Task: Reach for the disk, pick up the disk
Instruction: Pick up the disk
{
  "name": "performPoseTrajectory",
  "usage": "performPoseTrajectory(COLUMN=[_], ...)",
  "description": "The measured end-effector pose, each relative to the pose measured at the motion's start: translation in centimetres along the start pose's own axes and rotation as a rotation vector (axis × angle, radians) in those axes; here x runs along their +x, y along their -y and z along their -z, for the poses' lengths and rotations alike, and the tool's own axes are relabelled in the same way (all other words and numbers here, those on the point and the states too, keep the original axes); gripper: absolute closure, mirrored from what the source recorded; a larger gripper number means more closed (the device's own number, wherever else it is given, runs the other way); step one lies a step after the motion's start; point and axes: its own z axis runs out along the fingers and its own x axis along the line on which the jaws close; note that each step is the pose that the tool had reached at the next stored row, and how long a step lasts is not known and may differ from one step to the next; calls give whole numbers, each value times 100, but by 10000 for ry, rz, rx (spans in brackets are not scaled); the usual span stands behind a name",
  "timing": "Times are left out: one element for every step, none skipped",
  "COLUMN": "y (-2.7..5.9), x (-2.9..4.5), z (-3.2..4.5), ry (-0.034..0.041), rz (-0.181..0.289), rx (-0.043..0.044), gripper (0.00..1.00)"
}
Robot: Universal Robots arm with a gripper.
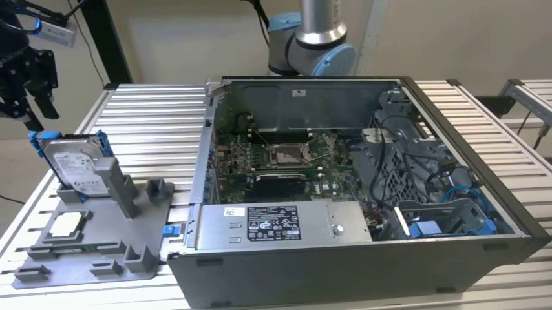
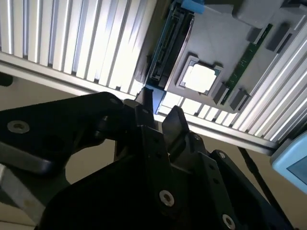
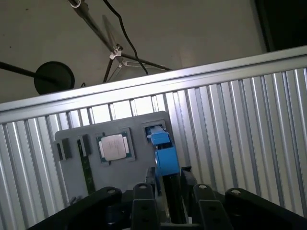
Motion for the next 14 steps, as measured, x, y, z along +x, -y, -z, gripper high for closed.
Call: performPoseTrajectory(y=[0,0,1,1,2,2,2,3,3,4,5,5,6,6], x=[0,0,0,0,-1,0,0,0,0,0,1,1,1,1], z=[0,0,0,-3,-11,-23,-41,-60,-77,-95,-114,-132,-150,-168], ry=[0,0,0,0,0,-2,-2,-1,-2,-2,-2,-3,-5,-6], rz=[0,0,0,0,0,0,1,8,15,28,51,77,104,134], rx=[0,0,0,0,1,-1,0,0,0,1,1,1,-1,0], gripper=[0,0,0,0,0,0,0,0,0,0,0,0,0,0])
